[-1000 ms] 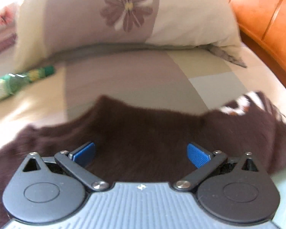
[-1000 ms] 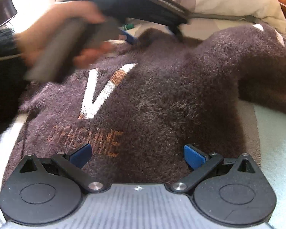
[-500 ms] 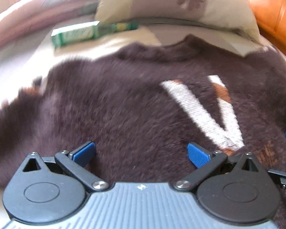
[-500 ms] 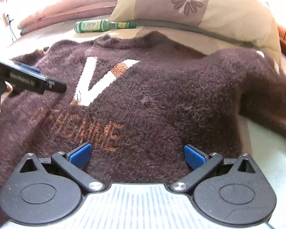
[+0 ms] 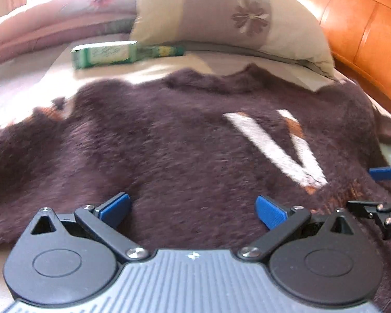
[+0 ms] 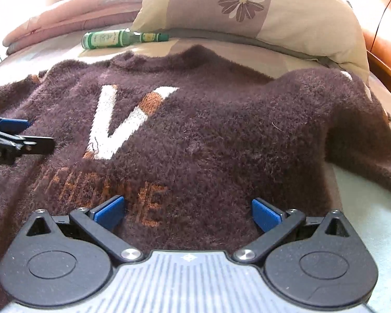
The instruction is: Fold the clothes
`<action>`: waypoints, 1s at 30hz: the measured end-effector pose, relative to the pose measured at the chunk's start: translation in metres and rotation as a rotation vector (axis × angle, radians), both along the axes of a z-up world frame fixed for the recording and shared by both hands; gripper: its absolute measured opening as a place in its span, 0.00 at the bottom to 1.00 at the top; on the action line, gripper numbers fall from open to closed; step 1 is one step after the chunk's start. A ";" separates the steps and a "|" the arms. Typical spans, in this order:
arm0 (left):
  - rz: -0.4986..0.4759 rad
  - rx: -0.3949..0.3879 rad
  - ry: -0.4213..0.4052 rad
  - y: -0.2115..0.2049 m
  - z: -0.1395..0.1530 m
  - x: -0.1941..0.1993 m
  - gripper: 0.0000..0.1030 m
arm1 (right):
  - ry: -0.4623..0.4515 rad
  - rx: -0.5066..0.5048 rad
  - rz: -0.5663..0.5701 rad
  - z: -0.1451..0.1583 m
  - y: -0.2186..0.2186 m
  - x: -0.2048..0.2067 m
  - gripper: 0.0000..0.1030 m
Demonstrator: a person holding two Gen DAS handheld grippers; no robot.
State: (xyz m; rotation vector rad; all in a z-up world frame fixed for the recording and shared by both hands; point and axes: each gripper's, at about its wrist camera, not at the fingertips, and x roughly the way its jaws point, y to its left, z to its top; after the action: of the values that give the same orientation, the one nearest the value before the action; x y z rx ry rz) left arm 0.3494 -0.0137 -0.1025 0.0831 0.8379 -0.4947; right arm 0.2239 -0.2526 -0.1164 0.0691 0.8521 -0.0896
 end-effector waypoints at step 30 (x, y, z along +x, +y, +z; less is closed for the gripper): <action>0.211 -0.128 -0.006 0.111 0.045 0.006 0.99 | 0.005 0.037 -0.074 0.048 0.042 -0.001 1.00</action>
State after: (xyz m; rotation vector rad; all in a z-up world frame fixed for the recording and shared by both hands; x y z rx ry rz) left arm 0.3551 0.0975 -0.0576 -0.1210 0.7973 -0.3477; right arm 0.2230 -0.2105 -0.0680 0.1350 0.8565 -0.1435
